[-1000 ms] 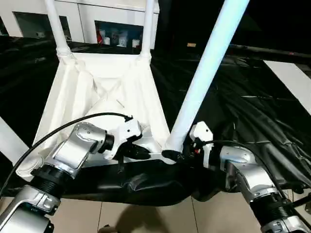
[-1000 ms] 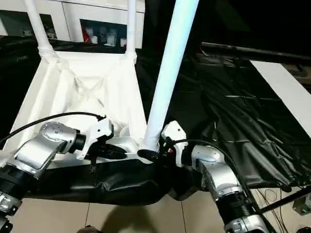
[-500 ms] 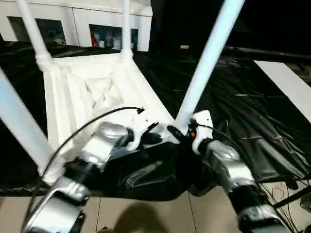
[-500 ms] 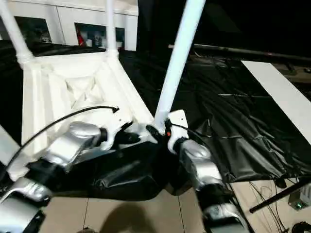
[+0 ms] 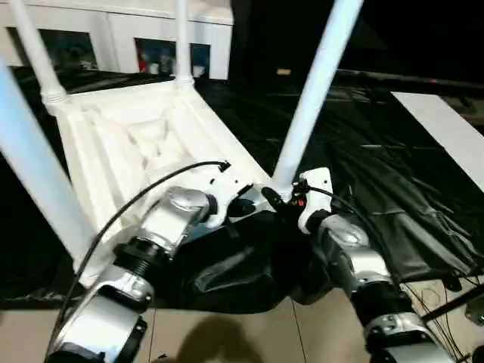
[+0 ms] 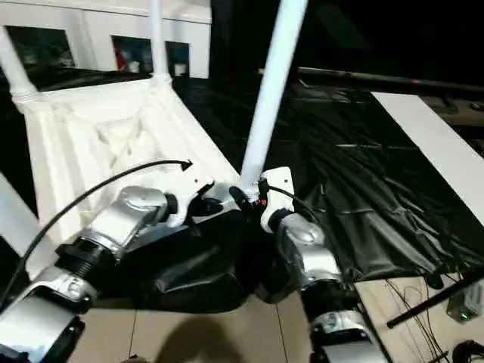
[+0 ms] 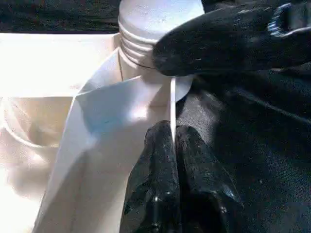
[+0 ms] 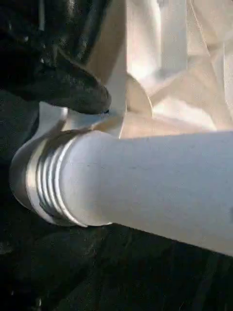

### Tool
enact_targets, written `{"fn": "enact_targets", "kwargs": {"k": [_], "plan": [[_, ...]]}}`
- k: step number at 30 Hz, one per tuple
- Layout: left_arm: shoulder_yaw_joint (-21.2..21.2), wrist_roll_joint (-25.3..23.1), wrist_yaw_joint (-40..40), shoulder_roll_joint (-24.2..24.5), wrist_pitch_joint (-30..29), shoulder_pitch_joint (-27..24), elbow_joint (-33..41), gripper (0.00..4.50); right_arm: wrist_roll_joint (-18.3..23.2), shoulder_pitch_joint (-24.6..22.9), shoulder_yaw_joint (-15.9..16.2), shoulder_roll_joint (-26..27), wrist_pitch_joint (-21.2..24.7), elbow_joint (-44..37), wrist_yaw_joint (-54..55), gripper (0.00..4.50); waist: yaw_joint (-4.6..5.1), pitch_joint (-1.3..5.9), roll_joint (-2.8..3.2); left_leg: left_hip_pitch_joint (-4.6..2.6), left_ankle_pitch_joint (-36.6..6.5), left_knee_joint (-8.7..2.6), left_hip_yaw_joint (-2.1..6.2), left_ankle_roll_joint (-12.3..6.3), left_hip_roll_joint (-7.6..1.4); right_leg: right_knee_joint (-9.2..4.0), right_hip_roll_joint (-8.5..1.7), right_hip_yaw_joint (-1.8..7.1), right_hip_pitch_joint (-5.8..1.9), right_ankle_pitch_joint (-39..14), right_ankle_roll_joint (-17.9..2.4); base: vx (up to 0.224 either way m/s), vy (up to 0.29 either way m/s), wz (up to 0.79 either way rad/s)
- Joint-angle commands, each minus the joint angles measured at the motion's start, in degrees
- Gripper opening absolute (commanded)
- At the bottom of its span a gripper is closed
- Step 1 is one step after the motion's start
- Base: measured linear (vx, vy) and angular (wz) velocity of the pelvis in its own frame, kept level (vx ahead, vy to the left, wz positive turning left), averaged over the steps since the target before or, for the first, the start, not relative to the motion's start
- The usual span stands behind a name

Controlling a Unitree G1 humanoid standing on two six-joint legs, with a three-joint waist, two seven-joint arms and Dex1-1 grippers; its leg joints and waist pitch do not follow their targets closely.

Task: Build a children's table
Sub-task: Rotate leg to tighten

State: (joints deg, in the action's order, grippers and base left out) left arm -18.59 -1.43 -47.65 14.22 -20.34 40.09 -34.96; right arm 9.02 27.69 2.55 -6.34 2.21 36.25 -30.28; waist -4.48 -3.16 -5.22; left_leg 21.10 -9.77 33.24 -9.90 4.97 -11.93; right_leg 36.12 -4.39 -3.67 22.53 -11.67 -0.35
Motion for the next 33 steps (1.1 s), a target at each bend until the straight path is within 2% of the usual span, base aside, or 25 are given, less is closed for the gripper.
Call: {"fn": "enact_targets", "kwargs": {"k": [1, 2, 4, 5, 6, 8, 10, 12, 14, 15, 19, 20, 23, 27, 33], "plan": [[-2.57, 0.75, -6.59, 1.52, 3.06, -2.23, 2.94, 0.00, 0.36, -1.56, 3.84, -2.22, -0.53, -4.55, -8.60, 3.87, -0.48, 3.47, 0.18, -0.36, -11.16, -3.89, 0.24, -0.41, -1.52, -5.19, -3.87, 2.73, -2.60, -12.54, -8.16, 0.000, 0.000, 0.00], [-3.19, 1.20, -9.20, 2.57, 3.92, -2.99, 4.21, 0.00, 0.45, -2.24, 4.17, -3.39, -0.39, -5.60, -10.60, 3.87, -0.49, 3.49, 0.26, -0.17, -10.11, -3.89, 0.27, -0.88, -1.52, -4.83, -3.79, 2.69, -2.77, -10.34, -8.78, 0.000, 0.000, 0.00], [-4.00, 2.12, -12.94, 4.09, 4.13, -4.09, 6.26, 0.00, 1.04, -3.26, 4.22, -4.93, 0.16, -7.37, -13.60, 3.87, -0.51, 3.63, 0.31, -0.32, -8.21, -3.67, 0.05, -1.59, -1.51, -4.31, -3.61, 2.75, -2.63, -6.23, -10.25, 0.000, 0.000, 0.00], [-4.04, 2.22, -13.21, 4.17, 4.18, -4.16, 6.40, 0.00, 1.08, -3.31, 4.22, -5.01, 0.20, -7.46, -13.74, 3.87, -0.61, 3.65, 0.39, -0.36, -7.74, -3.66, 0.04, -1.73, -1.55, -4.17, -3.65, 2.74, -2.64, -5.21, -10.73, 0.000, 0.000, 0.00], [-4.88, 3.92, -18.07, 5.84, 4.30, -5.44, 9.09, 0.00, 1.78, -4.14, 4.42, -6.53, 1.03, -9.05, -16.56, 3.87, -0.61, 3.59, 0.33, -0.38, -7.22, -3.68, -0.05, -2.08, -1.47, -4.12, -3.54, 2.71, -2.57, -4.20, -11.45, 0.000, 0.000, 0.00], [-5.75, 5.45, -22.50, 7.74, 3.95, -6.61, 11.93, 0.00, 2.15, -5.02, 5.19, -8.14, 1.96, -10.59, -19.48, 3.87, -0.90, 3.66, 0.55, -0.61, -6.96, -3.60, -0.10, -2.47, -1.67, -3.82, -3.57, 2.72, -2.55, -2.59, -12.27, 0.000, 0.000, 0.00], [-5.94, 5.92, -23.83, 8.28, 3.50, -6.94, 12.86, 0.00, 2.35, -5.36, 5.53, -8.83, 2.28, -11.12, -20.92, 3.87, -1.32, 3.53, 0.67, -1.01, -8.04, -3.66, -0.28, -2.29, -1.73, -3.80, -3.39, 2.73, -2.27, -2.28, -13.01, 0.000, 0.000, 0.00], [-5.72, 6.03, -24.56, 8.65, 3.35, -7.13, 13.48, 0.00, 3.04, -6.23, 6.49, -10.31, 3.46, -12.80, -23.79, 3.87, -1.55, 3.44, 0.50, -0.86, -8.83, -3.77, -0.32, -2.03, -1.68, -3.85, -3.43, 2.73, -2.38, -3.15, -12.74, 0.000, 0.000, 0.00], [-5.51, 5.93, -25.43, 9.17, 3.55, -7.29, 13.85, 0.00, 2.95, -7.04, 7.69, -11.72, 4.60, -14.29, -26.36, 3.87, -1.73, 3.31, 0.52, -0.99, -10.68, -3.85, -0.31, -1.27, -1.73, -4.28, -3.56, 2.78, -2.35, -6.28, -11.88, 0.000, 0.000, 0.00], [-5.39, 5.64, -25.70, 9.34, 3.85, -7.23, 13.57, 0.00, 2.64, -7.29, 8.24, -12.28, 5.05, -14.53, -27.58, 3.71, -1.70, 3.29, 0.37, -0.98, -11.21, -3.85, -0.36, -1.22, -1.73, -4.37, -3.64, 2.84, -2.29, -7.01, -11.73, 0.000, 0.000, 0.00], [-5.14, 5.12, -25.31, 9.33, 4.28, -7.08, 13.05, 0.00, 2.47, -7.37, 8.41, -12.44, 5.29, -14.51, -28.15, 3.61, -1.76, 3.33, 0.21, -0.77, -11.27, -3.85, -0.23, -0.65, -1.68, -4.58, -3.85, 2.85, -2.30, -10.01, -10.57, 0.000, 0.000, 0.00], [-4.98, 5.03, -24.99, 9.35, 4.33, -7.03, 12.92, 0.00, 2.47, -7.42, 8.49, -12.53, 5.43, -14.61, -28.25, 3.29, -1.79, 3.36, 0.20, -0.87, -11.10, -3.82, -0.24, -0.62, -1.70, -4.60, -3.82, 2.85, -2.23, -10.12, -10.53, 0.000, 0.000, 0.00], [-4.80, 5.01, -24.92, 9.28, 4.45, -6.77, 12.61, 0.00, 2.71, -7.19, 8.11, -12.46, 5.67, -14.38, -28.05, 3.18, -1.75, 3.43, 0.09, -0.74, -10.03, -3.78, -0.22, -0.69, -1.67, -4.41, -3.75, 2.79, -2.31, -8.97, -10.57, 0.000, 0.000, 0.00], [-4.56, 4.91, -25.09, 9.02, 4.49, -6.78, 12.43, 0.00, 3.03, -7.14, 7.91, -12.51, 6.11, -14.44, -28.13, 2.80, -1.74, 3.52, 0.05, -0.63, -9.00, -3.66, -0.25, -1.01, -1.59, -4.22, -3.69, 2.76, -2.42, -7.44, -10.71, 0.000, 0.000, 0.00], [-4.30, 5.06, -24.85, 8.72, 4.02, -7.40, 12.70, 0.00, 3.57, -7.66, 7.31, -11.71, 6.84, -14.07, -27.43, 2.73, -1.75, 3.53, -0.04, -0.63, -8.82, -3.64, -0.23, -1.12, -1.63, -4.22, -3.74, 2.73, -2.41, -7.96, -10.61, 0.000, 0.000, 0.00]]}}
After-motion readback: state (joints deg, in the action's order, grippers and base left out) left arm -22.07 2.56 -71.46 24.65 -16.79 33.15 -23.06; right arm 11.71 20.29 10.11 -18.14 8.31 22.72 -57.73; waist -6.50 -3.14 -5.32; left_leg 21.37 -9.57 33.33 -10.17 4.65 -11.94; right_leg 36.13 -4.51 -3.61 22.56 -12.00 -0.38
